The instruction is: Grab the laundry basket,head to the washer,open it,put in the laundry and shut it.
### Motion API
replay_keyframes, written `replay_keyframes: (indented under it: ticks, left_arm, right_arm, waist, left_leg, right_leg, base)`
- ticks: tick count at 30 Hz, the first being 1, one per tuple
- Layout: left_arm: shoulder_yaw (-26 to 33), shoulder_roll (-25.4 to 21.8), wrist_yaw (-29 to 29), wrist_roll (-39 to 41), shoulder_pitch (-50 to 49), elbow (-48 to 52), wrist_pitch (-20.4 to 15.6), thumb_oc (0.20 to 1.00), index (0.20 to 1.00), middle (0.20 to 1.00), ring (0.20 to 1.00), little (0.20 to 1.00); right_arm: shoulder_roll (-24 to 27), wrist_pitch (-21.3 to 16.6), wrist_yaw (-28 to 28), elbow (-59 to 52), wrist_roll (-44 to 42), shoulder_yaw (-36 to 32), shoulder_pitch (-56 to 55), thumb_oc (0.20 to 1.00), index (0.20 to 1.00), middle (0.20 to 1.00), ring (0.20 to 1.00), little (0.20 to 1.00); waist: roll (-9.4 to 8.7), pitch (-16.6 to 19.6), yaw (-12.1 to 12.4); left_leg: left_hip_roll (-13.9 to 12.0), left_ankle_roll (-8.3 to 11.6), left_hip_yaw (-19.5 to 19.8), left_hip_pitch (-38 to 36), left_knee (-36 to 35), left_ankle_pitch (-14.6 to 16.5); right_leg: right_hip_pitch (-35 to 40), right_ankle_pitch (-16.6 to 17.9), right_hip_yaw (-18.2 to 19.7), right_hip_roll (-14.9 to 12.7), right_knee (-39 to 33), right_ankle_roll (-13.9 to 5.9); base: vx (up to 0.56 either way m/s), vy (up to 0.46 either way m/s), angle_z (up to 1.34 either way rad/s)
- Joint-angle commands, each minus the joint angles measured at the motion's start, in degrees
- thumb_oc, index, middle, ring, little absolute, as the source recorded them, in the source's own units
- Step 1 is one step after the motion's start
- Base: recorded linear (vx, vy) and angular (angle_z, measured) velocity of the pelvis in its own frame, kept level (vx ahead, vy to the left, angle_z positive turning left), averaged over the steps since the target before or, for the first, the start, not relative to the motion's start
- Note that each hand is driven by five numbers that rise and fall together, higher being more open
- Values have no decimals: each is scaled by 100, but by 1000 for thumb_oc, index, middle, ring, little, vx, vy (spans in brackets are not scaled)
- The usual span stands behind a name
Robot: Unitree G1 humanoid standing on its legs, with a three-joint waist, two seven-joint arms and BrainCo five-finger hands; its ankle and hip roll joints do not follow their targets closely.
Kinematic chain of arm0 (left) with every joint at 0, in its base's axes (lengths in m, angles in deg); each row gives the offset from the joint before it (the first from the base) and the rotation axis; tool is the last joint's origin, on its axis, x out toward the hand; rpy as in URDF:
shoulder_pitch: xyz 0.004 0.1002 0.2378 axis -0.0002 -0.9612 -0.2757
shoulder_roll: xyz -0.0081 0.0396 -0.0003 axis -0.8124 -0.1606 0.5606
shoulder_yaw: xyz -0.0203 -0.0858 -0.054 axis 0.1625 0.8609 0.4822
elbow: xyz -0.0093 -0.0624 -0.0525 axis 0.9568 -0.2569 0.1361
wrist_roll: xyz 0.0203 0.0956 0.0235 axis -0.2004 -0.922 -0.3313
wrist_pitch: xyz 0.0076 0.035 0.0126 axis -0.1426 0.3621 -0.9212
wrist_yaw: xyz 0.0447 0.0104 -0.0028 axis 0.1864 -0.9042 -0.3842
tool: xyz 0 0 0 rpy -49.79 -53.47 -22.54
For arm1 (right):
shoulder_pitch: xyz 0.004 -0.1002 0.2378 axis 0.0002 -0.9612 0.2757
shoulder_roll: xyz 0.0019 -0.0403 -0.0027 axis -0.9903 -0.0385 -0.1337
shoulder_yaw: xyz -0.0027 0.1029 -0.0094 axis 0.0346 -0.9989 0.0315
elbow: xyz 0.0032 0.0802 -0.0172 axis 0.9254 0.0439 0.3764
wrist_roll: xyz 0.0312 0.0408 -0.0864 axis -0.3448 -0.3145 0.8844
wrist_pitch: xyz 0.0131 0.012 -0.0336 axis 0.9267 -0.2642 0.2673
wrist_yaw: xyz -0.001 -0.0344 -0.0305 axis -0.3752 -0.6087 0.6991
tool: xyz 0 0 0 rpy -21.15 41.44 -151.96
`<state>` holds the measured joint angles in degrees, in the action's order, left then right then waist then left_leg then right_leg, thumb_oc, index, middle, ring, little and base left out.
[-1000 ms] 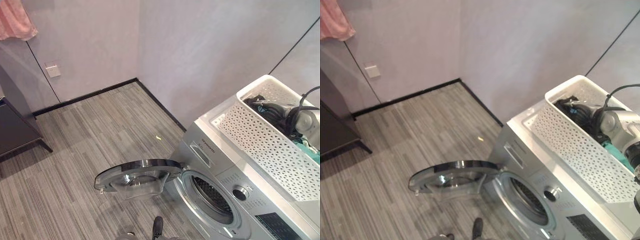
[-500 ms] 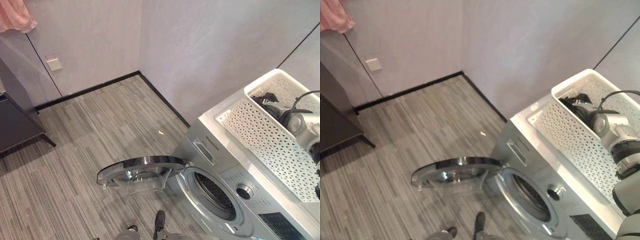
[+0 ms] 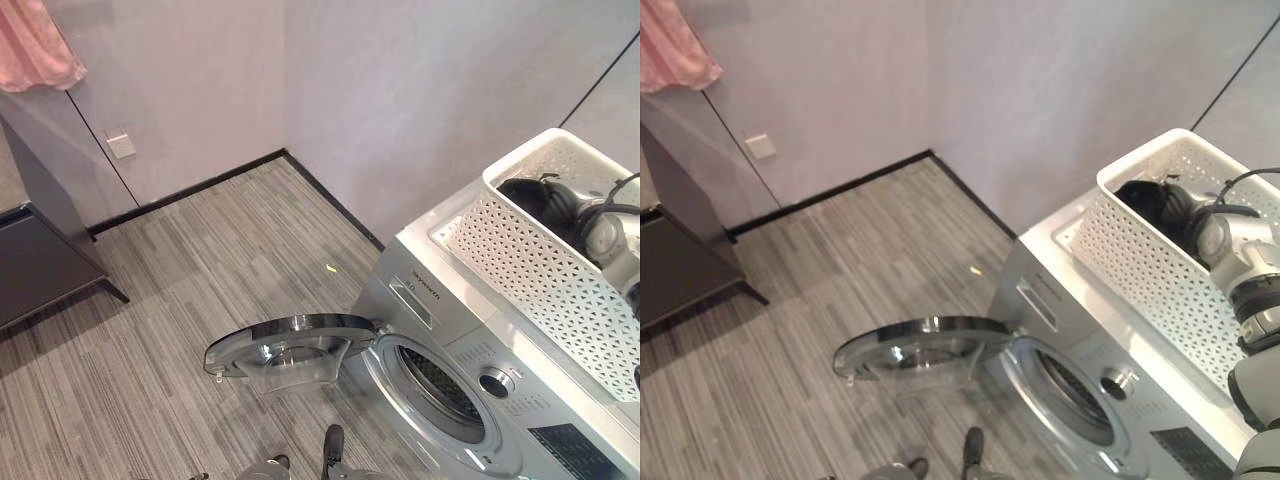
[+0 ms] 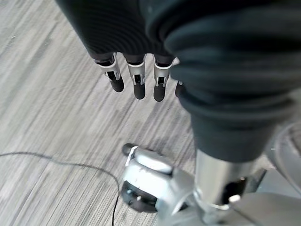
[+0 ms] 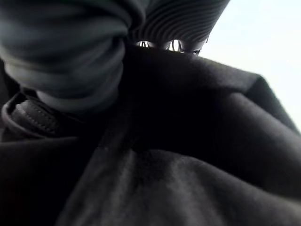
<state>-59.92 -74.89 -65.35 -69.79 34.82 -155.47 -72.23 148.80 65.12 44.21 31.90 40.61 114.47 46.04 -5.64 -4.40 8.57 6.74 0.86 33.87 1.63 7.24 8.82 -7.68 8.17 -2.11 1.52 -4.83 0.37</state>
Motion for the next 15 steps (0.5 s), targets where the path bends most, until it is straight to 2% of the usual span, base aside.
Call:
replay_keyframes:
  ticks: [1,4,5,6,7,8,10,12,14,15]
  left_arm:
    - [-31,43,9,-117,80,-131,-106,1000,1000,1000,1000,1000]
    - [-76,52,-18,-140,129,-151,-110,1000,1000,1000,1000,1000]
    - [-141,85,-74,-183,181,-187,-119,1000,1000,1000,1000,1000]
    - [-183,90,-78,-171,206,-191,-121,1000,1000,1000,1000,1000]
    - [-228,135,-134,-168,210,-199,-97,1000,1000,1000,1000,1000]
    - [-245,122,-180,-211,227,-227,-91,1000,1000,1000,1000,1000]
    - [-260,133,-266,-215,215,-264,-61,1000,1000,1000,1000,1000]
    - [-260,130,-296,-245,209,-317,-46,1000,1000,1000,1000,1000]
    - [-280,202,-377,-272,134,-327,-28,1000,1000,1000,1000,1000]
    - [-315,206,-401,-304,109,-333,-25,1000,1000,1000,1000,1000]
  right_arm:
    - [529,160,-668,-194,87,-448,211,200,200,200,200,200]
    - [632,162,-908,-230,-113,-705,250,200,200,200,200,200]
    - [640,131,-1314,-254,-829,-1330,239,200,200,200,200,200]
    - [593,71,-1360,-231,-1059,-1523,179,200,200,200,200,200]
    - [567,-47,-1751,-260,-1763,-2041,318,200,200,200,200,200]
    - [594,-70,-1855,-399,-1915,-2239,302,200,200,200,200,200]
    - [644,-340,-2258,-694,-2615,-2852,307,200,200,200,200,200]
    - [781,-429,-2389,-903,-2708,-2989,365,200,200,200,200,200]
    - [872,-801,-2890,-1439,-3127,-3563,365,200,200,200,200,200]
    - [863,-850,-3018,-1597,-3149,-3681,379,200,200,200,200,200]
  waist:
    - [-131,162,-34]
    - [-107,200,-47]
    - [-59,230,-68]
    - [-64,251,-69]
    - [20,304,-90]
    - [6,317,-111]
    - [26,388,-132]
    - [29,439,-165]
    - [94,519,-219]
    - [103,530,-230]
  left_leg:
    - [-107,-89,-4,-200,-768,-546]
    - [-109,-94,-10,-197,-786,-560]
    - [-118,-96,7,-230,-828,-586]
    - [-111,-96,22,-226,-842,-607]
    - [-132,-105,18,-274,-868,-581]
    - [-107,-107,26,-253,-869,-618]
    - [-102,-132,-14,-286,-861,-588]
    - [-100,-142,-38,-320,-860,-571]
    - [-103,-175,-66,-380,-846,-513]
    - [-96,-190,-71,-395,-831,-497]
  right_leg:
    - [276,-639,151,-282,197,-555]
    - [280,-635,133,-286,201,-557]
    - [316,-641,121,-279,189,-549]
    - [324,-641,100,-293,178,-556]
    - [371,-669,96,-273,168,-542]
    - [360,-646,93,-301,159,-554]
    - [393,-647,146,-289,160,-552]
    - [413,-655,187,-283,172,-551]
    - [455,-675,276,-274,178,-555]
    - [457,-679,294,-271,190,-555]
  base:
    - [0,0,0]
    - [-7,0,1]
    - [-10,7,4]
    - [12,15,5]
    - [4,21,3]
    - [6,21,4]
    - [12,14,3]
    - [37,8,-4]
    - [44,13,-12]
    - [25,17,-10]
